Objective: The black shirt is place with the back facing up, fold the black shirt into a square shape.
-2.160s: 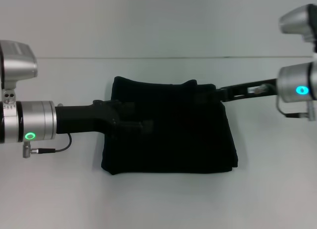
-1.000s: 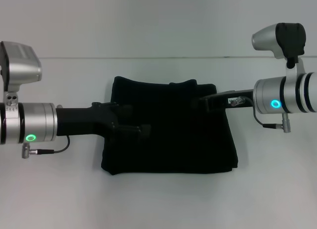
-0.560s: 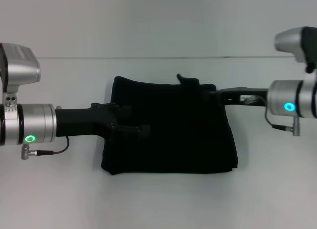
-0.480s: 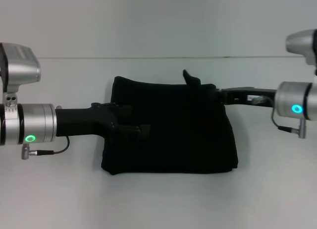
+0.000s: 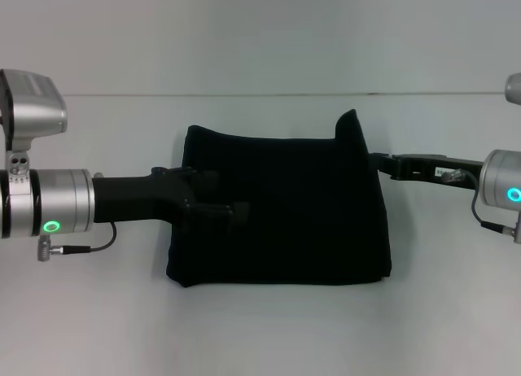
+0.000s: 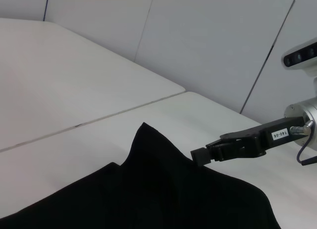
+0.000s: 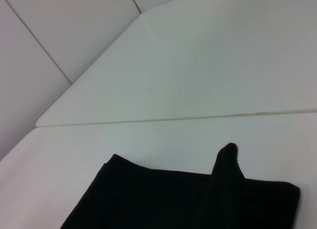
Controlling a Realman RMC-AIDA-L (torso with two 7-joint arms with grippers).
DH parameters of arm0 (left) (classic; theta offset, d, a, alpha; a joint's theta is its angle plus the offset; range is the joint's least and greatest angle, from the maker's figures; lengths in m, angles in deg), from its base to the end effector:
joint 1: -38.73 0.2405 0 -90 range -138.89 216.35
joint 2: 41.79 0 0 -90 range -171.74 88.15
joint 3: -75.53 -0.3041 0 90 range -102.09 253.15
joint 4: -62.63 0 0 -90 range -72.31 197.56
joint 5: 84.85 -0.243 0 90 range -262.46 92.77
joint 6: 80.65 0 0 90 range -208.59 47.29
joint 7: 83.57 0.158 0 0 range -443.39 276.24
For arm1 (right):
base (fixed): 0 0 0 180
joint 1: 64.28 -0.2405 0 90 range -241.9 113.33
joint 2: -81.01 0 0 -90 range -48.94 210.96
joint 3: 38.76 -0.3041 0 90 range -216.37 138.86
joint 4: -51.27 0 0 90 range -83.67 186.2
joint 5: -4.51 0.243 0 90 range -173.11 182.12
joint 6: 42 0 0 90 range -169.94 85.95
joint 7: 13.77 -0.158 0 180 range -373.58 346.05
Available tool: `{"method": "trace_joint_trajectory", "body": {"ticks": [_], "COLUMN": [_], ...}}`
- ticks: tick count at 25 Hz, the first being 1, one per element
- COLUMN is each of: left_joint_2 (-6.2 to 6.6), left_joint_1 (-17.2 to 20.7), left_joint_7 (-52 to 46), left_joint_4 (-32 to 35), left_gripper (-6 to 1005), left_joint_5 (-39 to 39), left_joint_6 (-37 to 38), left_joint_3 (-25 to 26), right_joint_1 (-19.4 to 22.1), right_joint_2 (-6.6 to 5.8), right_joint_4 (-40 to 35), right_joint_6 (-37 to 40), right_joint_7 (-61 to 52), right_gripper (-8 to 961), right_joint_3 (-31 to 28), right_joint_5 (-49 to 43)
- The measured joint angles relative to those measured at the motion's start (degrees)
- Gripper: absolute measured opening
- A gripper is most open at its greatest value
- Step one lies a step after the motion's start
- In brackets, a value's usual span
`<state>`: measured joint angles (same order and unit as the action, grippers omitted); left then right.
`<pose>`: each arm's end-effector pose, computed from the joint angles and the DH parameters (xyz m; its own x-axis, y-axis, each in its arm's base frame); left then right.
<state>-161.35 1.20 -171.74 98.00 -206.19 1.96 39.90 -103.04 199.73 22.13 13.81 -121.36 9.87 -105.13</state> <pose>-0.2905 0.4235 -0.0458 0.7612 0.4483 0.4687 0.5633 -0.8151 -0.1353 0.3078 0.4700 -0.0648 0.4925 -0.6604 -0.5669 -0.8620 -0.4600 -0.2131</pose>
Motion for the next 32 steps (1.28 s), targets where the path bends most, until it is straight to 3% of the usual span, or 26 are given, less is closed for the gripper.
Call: {"method": "trace_joint_trajectory", "body": {"ticks": [15, 22, 24, 25, 26, 29, 32], "left_joint_2": [-0.83, -1.1, -1.16, -1.22, -1.27, -1.35, -1.34], "left_joint_1": [-0.3, -0.4, -0.7, -0.9, -1.3, -2.8, -4.7], "left_joint_7": [-0.2, -2.5, -4.1, -5.3, -7.4, -15.0, -23.8], "left_joint_4": [0.0, 0.0, 0.0, 0.0, 0.0, -0.1, -1.2], "left_gripper": [949, 950, 950, 950, 950, 950, 950], "left_joint_5": [0.1, 1.9, 2.6, 3.0, 3.2, 3.2, 2.8], "left_joint_6": [-0.7, -4.7, -6.9, -8.3, -10.3, -15.9, -21.7], "left_joint_3": [0.2, 0.1, 0.1, 0.1, 0.1, -0.3, -1.0], "right_joint_1": [1.6, 3.4, 4.1, 4.4, 4.4, 4.4, 3.6], "right_joint_2": [-0.82, -1.02, -1.55, -2.53, -2.53, -4.58, -6.72], "right_joint_4": [0.2, -1.5, -2.4, -2.9, -2.9, -3.3, -3.5], "right_joint_6": [0.1, 0.6, 2.0, 4.5, 4.5, 8.7, 11.8], "right_joint_7": [-0.1, 0.1, 0.1, -0.2, -0.2, -1.5, -3.8], "right_gripper": [0, 152, 202, 227, 252, 327, 477], "right_joint_3": [-1.2, -2.8, -4.8, -6.3, -6.3, -7.2, -7.3], "right_joint_5": [0.0, 0.0, 0.0, 0.0, 0.0, 0.0, 0.0]}}
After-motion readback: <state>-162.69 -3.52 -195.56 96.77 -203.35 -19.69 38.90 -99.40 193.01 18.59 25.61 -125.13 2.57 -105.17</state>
